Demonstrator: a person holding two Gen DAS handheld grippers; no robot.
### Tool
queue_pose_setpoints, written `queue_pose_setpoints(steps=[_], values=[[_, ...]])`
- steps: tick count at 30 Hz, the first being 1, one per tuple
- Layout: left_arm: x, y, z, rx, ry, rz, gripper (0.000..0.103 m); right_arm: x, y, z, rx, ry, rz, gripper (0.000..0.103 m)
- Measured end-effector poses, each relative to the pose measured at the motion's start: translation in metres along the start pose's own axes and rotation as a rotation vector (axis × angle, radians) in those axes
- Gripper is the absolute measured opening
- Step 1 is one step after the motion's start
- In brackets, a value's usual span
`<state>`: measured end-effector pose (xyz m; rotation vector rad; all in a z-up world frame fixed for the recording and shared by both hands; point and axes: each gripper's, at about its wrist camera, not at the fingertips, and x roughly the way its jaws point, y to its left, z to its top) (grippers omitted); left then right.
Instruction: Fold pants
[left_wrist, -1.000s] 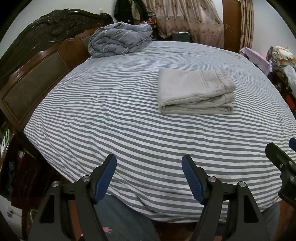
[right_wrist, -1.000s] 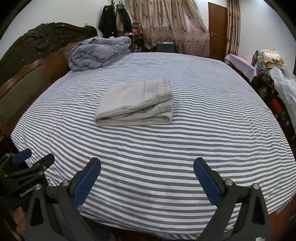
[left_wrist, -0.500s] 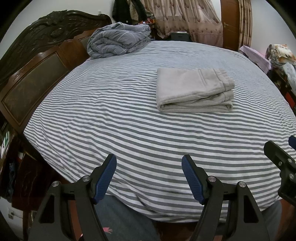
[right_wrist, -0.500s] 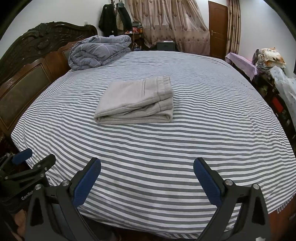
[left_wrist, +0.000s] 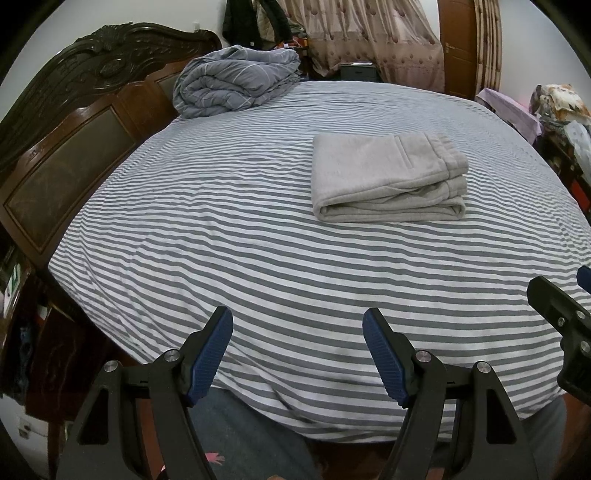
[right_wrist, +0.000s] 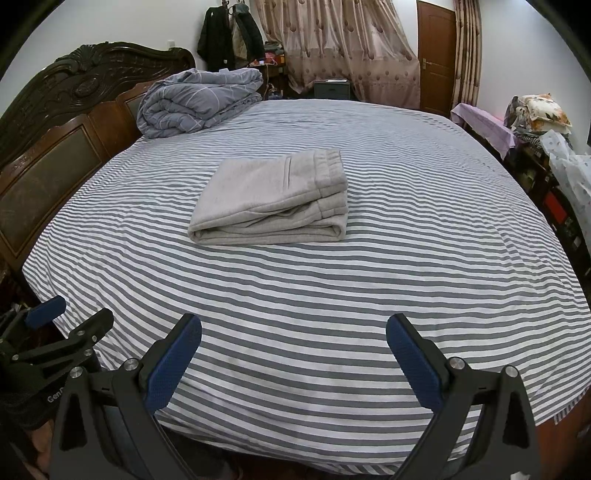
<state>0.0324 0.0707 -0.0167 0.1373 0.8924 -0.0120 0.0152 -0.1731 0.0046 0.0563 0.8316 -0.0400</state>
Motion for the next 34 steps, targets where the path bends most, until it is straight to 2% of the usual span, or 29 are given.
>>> queue_pose_setpoints(steps=[22, 34], values=[[0.0013, 0.0021, -0.0029, 0.005, -0.007, 0.019, 0.073, 0.0048, -0.0035, -0.0050, 0.010, 0.016, 0.001, 0.099], [0.0048, 0.0028, -0.0021, 0.008, 0.000, -0.004, 0.073, 0.0072, -0.0041, -0.0047, 0.020, 0.026, 0.001, 0.099]])
